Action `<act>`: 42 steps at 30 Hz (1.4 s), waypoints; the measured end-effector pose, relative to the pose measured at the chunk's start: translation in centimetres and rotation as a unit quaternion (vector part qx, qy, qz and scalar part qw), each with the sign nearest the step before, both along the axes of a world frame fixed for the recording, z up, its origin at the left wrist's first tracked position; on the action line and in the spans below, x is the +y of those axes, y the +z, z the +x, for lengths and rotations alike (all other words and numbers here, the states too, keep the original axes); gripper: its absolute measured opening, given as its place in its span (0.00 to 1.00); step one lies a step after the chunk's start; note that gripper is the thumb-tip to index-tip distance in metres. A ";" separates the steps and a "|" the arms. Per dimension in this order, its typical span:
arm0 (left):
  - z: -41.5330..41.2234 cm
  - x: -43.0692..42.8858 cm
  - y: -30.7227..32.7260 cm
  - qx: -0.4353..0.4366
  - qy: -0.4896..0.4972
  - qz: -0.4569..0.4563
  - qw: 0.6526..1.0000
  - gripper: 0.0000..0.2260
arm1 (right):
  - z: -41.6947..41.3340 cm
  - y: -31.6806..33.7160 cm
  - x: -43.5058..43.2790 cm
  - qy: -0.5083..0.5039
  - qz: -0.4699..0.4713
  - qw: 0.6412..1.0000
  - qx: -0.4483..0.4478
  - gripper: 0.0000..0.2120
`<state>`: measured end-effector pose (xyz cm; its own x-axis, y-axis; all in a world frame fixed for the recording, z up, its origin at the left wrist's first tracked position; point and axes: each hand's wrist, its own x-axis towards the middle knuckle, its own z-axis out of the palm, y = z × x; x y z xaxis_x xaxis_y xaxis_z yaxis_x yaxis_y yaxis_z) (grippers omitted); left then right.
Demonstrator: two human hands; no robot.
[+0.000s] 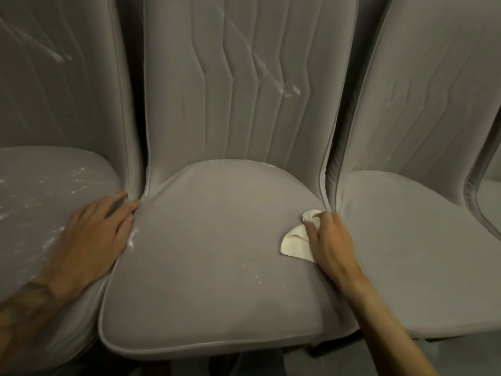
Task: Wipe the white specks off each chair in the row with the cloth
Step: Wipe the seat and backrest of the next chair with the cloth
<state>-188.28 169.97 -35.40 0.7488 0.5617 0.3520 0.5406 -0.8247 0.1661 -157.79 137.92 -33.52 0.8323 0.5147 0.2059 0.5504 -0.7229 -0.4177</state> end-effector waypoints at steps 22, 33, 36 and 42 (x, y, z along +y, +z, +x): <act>-0.1 0.6 -0.7 0.003 0.001 -0.016 1.000 0.23 | -4.3 0.0 3.5 0.189 -0.012 0.981 -0.044 0.13; -0.2 0.8 -1.0 -0.003 0.000 -0.014 1.000 0.22 | -12.0 0.1 8.2 0.309 0.017 0.951 -0.011 0.18; -0.2 0.5 -0.8 -0.011 0.000 -0.004 1.000 0.21 | -7.4 0.0 7.9 0.233 0.007 0.971 -0.052 0.14; -0.3 0.7 -0.9 -0.005 0.003 -0.007 1.000 0.20 | -10.4 -0.6 11.9 0.141 0.043 0.988 -0.043 0.12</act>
